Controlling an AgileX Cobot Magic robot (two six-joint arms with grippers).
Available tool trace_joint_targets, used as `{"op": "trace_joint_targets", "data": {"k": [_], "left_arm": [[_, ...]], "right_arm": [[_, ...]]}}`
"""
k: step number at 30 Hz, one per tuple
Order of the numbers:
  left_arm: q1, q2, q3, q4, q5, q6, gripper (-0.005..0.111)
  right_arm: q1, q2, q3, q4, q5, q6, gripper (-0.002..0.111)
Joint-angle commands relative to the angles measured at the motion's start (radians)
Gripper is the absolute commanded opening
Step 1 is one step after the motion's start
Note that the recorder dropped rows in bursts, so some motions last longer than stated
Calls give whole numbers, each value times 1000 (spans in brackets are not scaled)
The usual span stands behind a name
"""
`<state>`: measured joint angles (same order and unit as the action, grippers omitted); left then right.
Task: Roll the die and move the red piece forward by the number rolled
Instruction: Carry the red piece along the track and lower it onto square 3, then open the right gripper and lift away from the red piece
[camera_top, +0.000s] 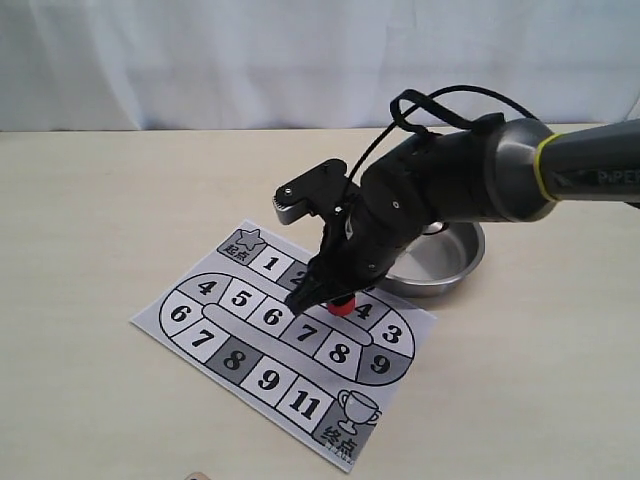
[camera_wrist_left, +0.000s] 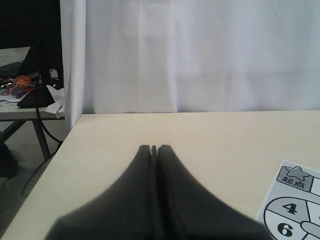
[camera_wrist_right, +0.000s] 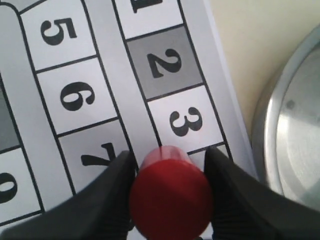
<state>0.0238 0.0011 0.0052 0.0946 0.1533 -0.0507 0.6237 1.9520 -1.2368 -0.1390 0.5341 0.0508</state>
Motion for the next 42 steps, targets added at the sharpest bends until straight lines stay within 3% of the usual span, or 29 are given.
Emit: {"op": "trace_joint_targets", "data": {"k": [1, 28, 37, 42], "left_arm": [[0, -1, -5, -1, -10, -2, 0], [0, -1, -5, -2, -12, -2, 0], [0, -1, -5, -2, -12, -2, 0], [0, -1, -5, -2, -12, -2, 0]], "right_arm": [[-57, -12, 40, 33, -89, 42, 4], [-79, 47, 45, 19, -76, 40, 5], [-79, 47, 45, 20, -76, 44, 45], [-79, 36, 45, 20, -85, 44, 52]]}}
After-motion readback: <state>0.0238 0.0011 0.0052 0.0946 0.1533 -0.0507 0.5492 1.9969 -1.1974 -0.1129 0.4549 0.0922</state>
